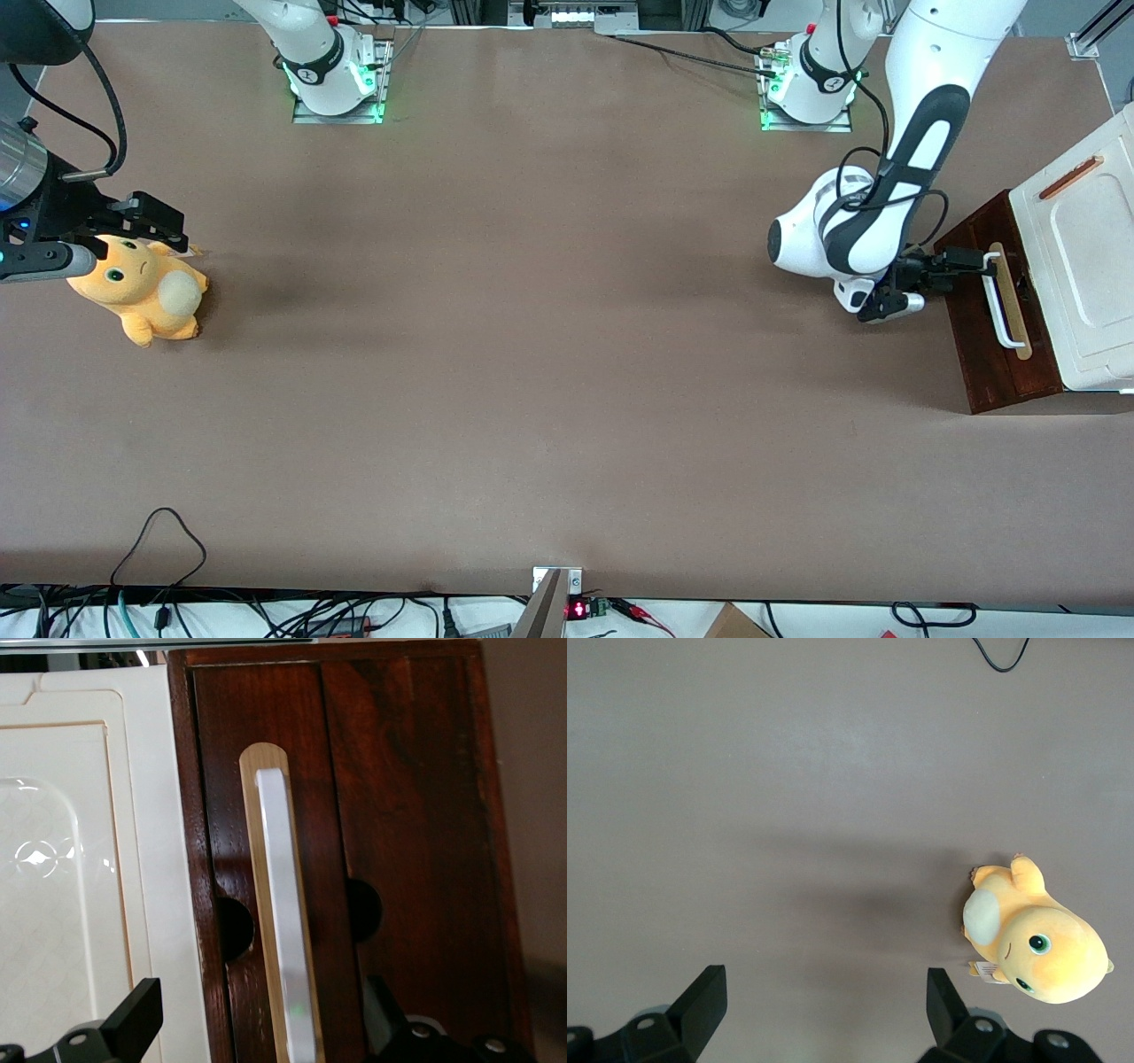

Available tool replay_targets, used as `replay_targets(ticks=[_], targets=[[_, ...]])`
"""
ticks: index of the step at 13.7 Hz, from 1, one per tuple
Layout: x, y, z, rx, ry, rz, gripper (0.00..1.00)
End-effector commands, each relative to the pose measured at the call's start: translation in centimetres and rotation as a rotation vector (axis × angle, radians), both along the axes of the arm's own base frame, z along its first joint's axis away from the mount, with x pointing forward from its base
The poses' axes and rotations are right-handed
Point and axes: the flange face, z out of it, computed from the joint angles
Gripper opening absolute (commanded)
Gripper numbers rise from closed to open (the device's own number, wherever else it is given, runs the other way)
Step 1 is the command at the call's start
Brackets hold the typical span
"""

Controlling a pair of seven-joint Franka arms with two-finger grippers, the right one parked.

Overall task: Open lower drawer with left arm only
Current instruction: 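Lower the open left gripper onto the white bar handle of the drawer, then close the left gripper around the white bar handle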

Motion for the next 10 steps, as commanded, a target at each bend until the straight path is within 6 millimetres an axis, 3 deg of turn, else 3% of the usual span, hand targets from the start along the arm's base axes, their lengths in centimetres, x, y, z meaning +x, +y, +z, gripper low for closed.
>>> replay_targets(ticks=[1, 4, 10], targets=[[1.11, 3.02, -0.43, 0.033, -0.02, 0.03, 1.0], [1.32, 3.13, -0.96, 0.03, -0.021, 0.034, 0.96], [1.73, 3.13, -1.37, 0.025, -0.023, 0.036, 0.73]])
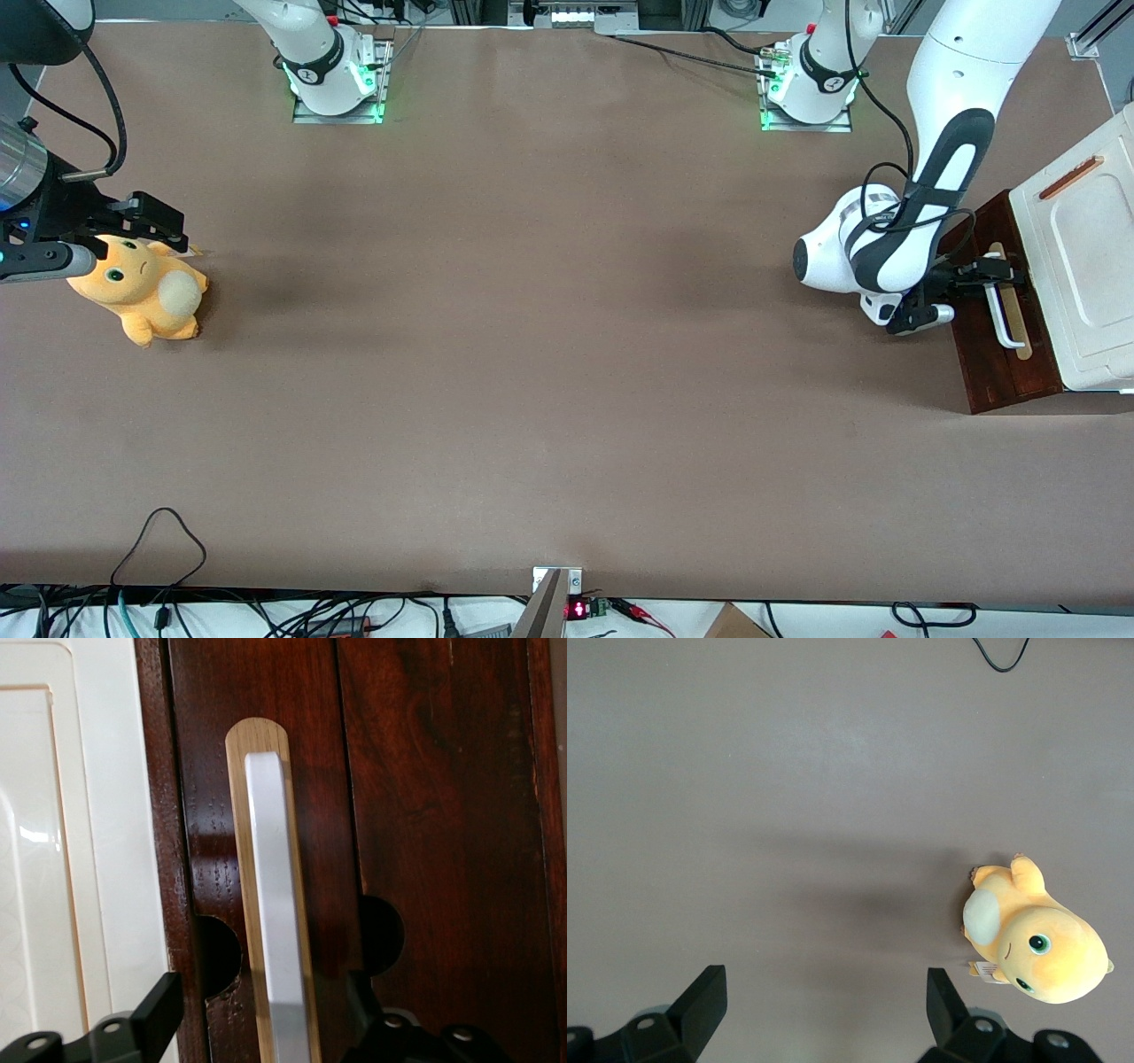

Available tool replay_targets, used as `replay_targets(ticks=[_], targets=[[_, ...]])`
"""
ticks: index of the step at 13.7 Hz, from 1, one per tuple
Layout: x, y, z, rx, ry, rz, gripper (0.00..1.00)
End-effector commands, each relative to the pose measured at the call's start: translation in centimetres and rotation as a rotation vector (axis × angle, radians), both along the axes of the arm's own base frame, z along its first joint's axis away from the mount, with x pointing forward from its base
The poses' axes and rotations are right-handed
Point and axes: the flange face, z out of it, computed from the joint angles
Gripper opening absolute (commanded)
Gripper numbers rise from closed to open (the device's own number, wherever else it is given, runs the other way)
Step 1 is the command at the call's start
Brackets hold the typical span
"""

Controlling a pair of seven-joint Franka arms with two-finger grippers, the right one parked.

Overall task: Open lower drawer with left arm only
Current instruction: 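Close the left gripper around the white bar handle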

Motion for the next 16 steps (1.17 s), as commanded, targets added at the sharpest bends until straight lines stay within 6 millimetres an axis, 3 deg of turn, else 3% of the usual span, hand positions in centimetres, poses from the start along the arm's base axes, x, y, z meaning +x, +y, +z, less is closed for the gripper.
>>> replay_targets(ticks=[1, 3, 14, 15, 16], targets=[[0.78, -0.1, -0.36, 0.015, -0.014, -0.011, 0.71], [0.77, 0.21, -0.65, 0.019, -0.008, -0.007, 0.54], [1.47, 0.8, -1.1, 0.019, -0.008, -0.016, 0.16], [1.45, 0.79, -1.19, 0.018, -0.008, -0.016, 0.06], [1.48, 0.73, -1.1, 0.019, -0.008, -0.017, 0.03]])
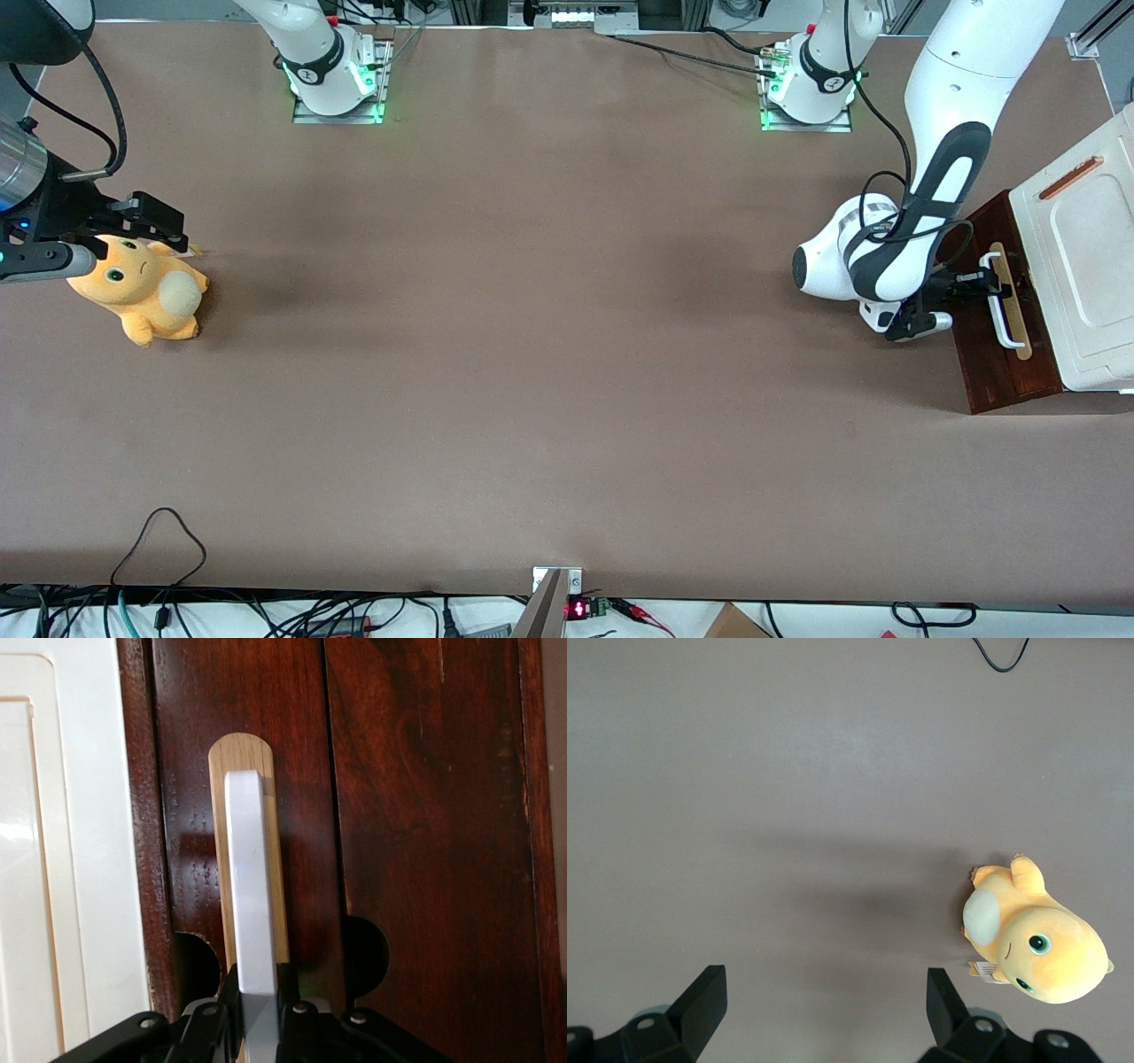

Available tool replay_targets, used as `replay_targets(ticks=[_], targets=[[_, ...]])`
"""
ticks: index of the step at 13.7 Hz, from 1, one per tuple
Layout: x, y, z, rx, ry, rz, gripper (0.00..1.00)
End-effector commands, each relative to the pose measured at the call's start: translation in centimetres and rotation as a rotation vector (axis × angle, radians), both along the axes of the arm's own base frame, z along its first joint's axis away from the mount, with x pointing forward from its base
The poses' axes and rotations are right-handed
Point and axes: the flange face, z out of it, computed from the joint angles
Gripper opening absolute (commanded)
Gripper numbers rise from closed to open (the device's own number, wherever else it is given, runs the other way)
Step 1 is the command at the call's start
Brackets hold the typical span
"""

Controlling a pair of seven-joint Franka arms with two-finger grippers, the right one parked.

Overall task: Open lower drawer with left arm only
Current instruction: 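Close the left gripper around the white bar handle, then pull the handle outward from the cabinet with the left gripper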

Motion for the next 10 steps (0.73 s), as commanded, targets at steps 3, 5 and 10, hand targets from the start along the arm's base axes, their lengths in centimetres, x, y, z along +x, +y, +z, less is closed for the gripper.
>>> replay_targets(ticks=[3, 5, 10], targets=[[1.0, -0.2, 0.4, 0.016, 0.005, -0.033, 0.0], [1.6, -1.7, 1.0, 0.015, -0.002, -0.061, 0.0], [1.7, -7.4, 2.1, -0.031, 0.018, -0.146, 0.0]])
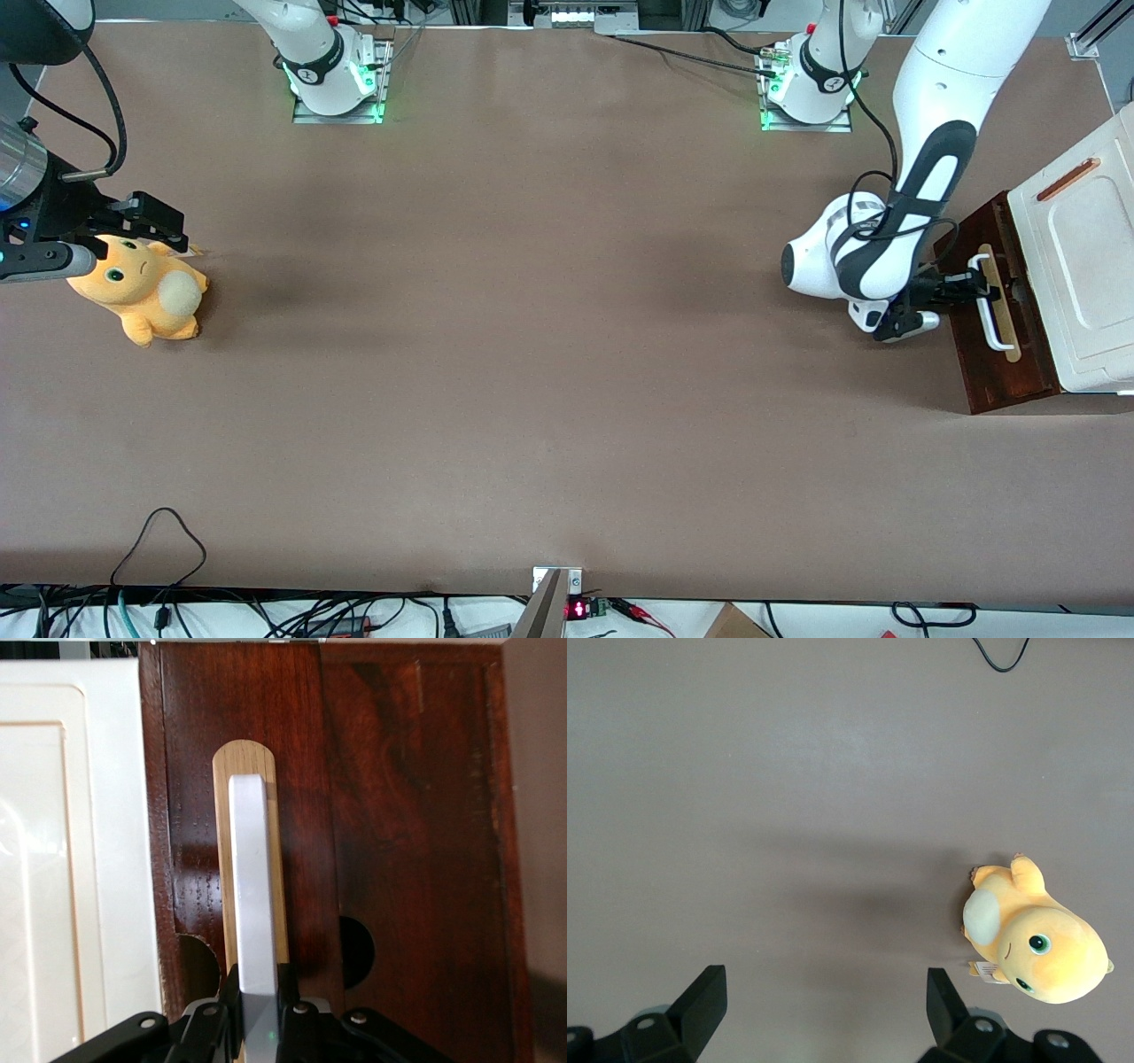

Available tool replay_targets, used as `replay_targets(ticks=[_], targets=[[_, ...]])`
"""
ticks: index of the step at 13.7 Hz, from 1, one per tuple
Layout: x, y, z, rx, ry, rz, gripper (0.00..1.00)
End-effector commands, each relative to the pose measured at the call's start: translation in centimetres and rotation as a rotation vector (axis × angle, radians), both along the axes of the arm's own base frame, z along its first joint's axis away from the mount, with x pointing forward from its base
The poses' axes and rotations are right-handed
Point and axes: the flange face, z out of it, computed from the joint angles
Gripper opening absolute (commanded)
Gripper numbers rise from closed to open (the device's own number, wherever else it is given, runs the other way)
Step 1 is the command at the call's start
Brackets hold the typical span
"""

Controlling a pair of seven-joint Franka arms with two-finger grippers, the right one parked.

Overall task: Open lower drawer with left arm only
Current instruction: 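Pull the handle outward from the cabinet with the left gripper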

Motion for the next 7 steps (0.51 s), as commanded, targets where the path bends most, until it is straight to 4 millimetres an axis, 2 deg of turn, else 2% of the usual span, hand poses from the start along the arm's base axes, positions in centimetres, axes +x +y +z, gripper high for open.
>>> replay_targets(ticks=[1, 4, 7], targets=[[1.5, -5.8, 1.9, -0.041, 0.027, -0.118, 0.0], [1.1, -9.4, 2.1, -0.068, 0.026, -0.173, 0.01], [1.0, -9.8, 2.6, -0.081, 0.019, -0.161, 0.07]])
